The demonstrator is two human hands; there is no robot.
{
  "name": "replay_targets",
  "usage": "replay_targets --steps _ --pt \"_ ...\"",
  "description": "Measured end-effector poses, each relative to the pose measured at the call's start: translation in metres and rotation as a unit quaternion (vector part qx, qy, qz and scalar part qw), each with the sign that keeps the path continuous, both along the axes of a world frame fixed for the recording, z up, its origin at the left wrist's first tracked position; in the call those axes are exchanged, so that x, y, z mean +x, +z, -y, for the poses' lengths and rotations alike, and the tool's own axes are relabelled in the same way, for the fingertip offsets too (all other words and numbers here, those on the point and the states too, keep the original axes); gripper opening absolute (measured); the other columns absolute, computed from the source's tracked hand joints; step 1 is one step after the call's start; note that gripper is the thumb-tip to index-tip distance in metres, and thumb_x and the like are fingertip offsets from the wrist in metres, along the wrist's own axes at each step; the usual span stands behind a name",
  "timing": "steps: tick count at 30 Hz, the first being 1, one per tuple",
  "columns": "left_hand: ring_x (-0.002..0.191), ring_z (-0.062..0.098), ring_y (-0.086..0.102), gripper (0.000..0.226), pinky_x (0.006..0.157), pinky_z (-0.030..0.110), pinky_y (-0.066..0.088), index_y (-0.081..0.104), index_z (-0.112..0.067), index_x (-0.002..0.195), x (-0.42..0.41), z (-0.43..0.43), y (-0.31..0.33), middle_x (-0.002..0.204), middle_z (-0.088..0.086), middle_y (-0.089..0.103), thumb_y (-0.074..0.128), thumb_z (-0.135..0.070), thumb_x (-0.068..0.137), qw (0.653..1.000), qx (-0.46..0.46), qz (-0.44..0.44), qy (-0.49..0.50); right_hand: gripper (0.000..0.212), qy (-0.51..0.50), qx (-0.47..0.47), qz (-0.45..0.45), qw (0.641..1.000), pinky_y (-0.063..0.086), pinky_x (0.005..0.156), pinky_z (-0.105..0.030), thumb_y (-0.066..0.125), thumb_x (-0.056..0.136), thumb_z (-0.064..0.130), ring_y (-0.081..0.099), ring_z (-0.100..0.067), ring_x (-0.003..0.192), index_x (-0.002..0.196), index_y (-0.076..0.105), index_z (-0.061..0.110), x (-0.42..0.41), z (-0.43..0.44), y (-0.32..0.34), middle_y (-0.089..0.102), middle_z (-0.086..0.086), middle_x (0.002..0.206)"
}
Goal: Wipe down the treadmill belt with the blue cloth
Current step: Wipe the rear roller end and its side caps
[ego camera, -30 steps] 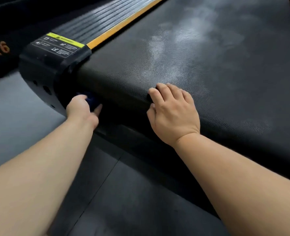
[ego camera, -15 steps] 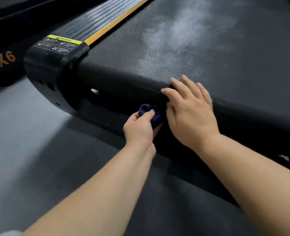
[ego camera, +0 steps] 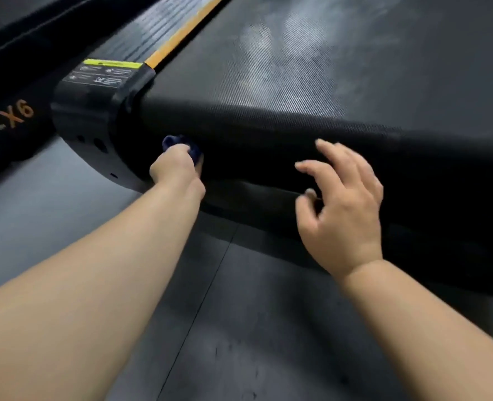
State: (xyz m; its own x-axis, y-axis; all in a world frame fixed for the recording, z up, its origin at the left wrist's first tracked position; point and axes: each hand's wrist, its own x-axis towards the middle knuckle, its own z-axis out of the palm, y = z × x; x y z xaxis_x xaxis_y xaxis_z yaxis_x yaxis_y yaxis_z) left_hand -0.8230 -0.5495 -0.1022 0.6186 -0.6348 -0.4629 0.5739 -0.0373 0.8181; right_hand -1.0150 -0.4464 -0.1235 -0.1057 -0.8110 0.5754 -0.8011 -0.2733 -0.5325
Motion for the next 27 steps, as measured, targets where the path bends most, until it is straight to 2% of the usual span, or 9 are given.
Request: replay_targets --steps 3,6,8,10,13,15,18,23,27 --pt "0.074 0.017 0.058 0.016 0.068 0.031 0.056 0.05 -0.01 0.08 -0.001 0.002 0.0 0.084 0.006 0.055 0.056 0.003 0.086 0.999 0.021 -0.023 -0.029 0.051 -0.019 0.029 -0.071 0.997 0.016 0.114 -0.04 0.046 0.073 0.019 0.032 -0.019 0.139 0.122 0.059 0.024 0.001 0.015 0.014 0.043 0.0 0.146" --pt "0.076 0.018 0.057 0.016 0.069 0.033 0.056 0.055 -0.009 0.094 -0.016 -0.005 -0.002 0.092 0.008 0.058 0.056 0.005 0.085 0.996 0.038 -0.042 -0.075 0.063 -0.066 0.123 -0.113 0.984 0.006 0.117 -0.039 0.042 0.074 0.023 0.022 -0.015 0.144 0.136 0.047 0.027 -0.01 0.029 0.03 0.032 0.004 0.153" --pt "0.081 0.019 0.059 0.018 0.078 0.036 0.056 0.058 -0.009 0.091 -0.025 -0.014 -0.005 0.093 0.008 0.059 0.054 0.008 0.087 0.988 0.03 -0.059 -0.136 0.064 -0.084 0.158 -0.134 0.975 0.003 0.117 -0.039 0.045 0.075 0.023 0.02 -0.014 0.144 0.139 0.044 0.027 -0.015 0.032 0.036 0.03 0.004 0.154" --pt "0.082 0.019 0.061 0.021 0.079 0.037 0.057 0.059 -0.012 0.085 -0.02 -0.017 -0.009 0.091 0.007 0.061 0.053 0.008 0.088 0.985 0.024 -0.051 -0.163 0.062 -0.096 0.168 -0.143 0.971 0.003 0.118 -0.041 0.05 0.078 0.02 0.019 -0.015 0.145 0.139 0.043 0.027 -0.013 0.031 0.037 0.03 0.004 0.154" --pt "0.073 0.017 0.061 0.018 0.068 0.031 0.058 0.059 -0.012 0.088 0.009 -0.003 -0.013 0.085 0.005 0.062 0.055 0.006 0.086 0.995 0.027 -0.035 -0.092 0.063 -0.1 0.148 -0.143 0.973 0.004 0.117 -0.043 0.045 0.074 0.022 0.021 -0.016 0.144 0.137 0.046 0.026 0.007 0.03 0.037 0.034 0.005 0.152" --pt "0.071 0.015 0.06 0.018 0.056 0.025 0.055 0.061 -0.01 0.097 0.033 0.013 -0.014 0.091 0.006 0.062 0.058 0.002 0.084 0.997 0.037 -0.057 -0.042 0.064 -0.083 0.14 -0.153 0.975 0.003 0.117 -0.044 0.042 0.074 0.023 0.019 -0.015 0.145 0.138 0.046 0.027 0.029 0.033 0.038 0.034 0.009 0.152" --pt "0.069 0.015 0.06 0.024 0.047 0.019 0.049 0.064 -0.009 0.103 0.046 0.026 -0.018 0.09 0.005 0.063 0.054 0.0 0.083 0.994 0.05 -0.08 -0.048 0.066 -0.052 0.167 -0.169 0.97 -0.005 0.116 -0.043 0.04 0.08 0.022 0.008 -0.013 0.147 0.145 0.033 0.03 0.06 0.053 0.047 0.024 0.013 0.156" --pt "0.082 0.021 0.063 0.033 0.057 0.025 0.057 0.064 -0.007 0.114 0.048 0.026 -0.024 0.103 0.01 0.064 0.055 0.004 0.084 0.992 0.034 -0.106 -0.052 0.08 -0.037 0.238 -0.216 0.946 -0.015 0.112 -0.049 0.046 0.086 0.016 -0.012 -0.014 0.146 0.152 0.002 0.031 0.07 0.069 0.043 -0.004 0.013 0.159" --pt "0.08 0.02 0.064 0.029 0.064 0.028 0.057 0.066 -0.009 0.108 0.043 0.023 -0.026 0.093 0.007 0.065 0.059 0.003 0.084 0.993 0.034 -0.073 -0.082 0.081 -0.008 0.228 -0.228 0.947 -0.017 0.111 -0.045 0.044 0.086 0.016 -0.015 -0.014 0.146 0.152 -0.002 0.03 0.065 0.065 0.043 -0.008 0.013 0.159"
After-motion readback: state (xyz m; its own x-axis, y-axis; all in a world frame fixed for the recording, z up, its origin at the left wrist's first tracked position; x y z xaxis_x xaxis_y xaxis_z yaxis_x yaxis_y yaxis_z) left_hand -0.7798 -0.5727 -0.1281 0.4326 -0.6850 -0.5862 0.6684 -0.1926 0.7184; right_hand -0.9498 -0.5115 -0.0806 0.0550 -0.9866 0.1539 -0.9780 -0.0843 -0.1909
